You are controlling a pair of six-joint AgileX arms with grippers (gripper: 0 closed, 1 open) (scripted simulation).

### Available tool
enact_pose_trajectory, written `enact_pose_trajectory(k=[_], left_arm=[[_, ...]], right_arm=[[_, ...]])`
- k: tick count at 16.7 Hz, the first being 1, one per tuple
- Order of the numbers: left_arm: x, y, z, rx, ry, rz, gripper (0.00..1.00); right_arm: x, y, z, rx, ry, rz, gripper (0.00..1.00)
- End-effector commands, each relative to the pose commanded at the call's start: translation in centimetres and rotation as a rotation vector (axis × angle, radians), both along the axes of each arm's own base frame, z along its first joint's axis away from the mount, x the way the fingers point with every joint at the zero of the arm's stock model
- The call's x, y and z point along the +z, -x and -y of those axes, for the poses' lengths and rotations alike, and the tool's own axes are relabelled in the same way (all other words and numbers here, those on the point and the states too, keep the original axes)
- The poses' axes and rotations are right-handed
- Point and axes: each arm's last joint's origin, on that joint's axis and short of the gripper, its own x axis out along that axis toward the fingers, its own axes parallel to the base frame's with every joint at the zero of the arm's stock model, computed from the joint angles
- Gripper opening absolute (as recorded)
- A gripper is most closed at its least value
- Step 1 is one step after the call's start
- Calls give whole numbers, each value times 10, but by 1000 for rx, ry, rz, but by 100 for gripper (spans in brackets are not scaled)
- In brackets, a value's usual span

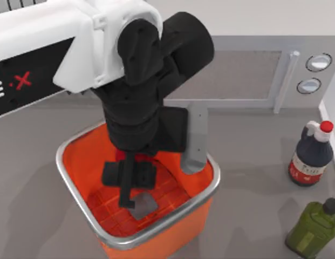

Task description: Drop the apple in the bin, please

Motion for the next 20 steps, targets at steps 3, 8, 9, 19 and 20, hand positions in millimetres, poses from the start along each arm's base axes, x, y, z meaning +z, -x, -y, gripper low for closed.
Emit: enact_pose_trajectory(k=[3, 8, 9, 19, 20], left_arm=[[-3, -3, -1, -4, -5, 9, 0], [-51, -8, 0, -2, 7, 9, 0], [-60, -8, -1, 0, 4, 5, 0], [-70, -8, -2, 0, 0, 0, 38], [-70, -8, -2, 0, 0, 0, 45]], right_arm=[[0, 0, 0, 0, 0, 0, 100], [0, 0, 0, 0, 0, 0, 100], [0, 0, 0, 0, 0, 0, 100], [0, 0, 0, 0, 0, 0, 100], [0, 0, 0, 0, 0, 0, 100]])
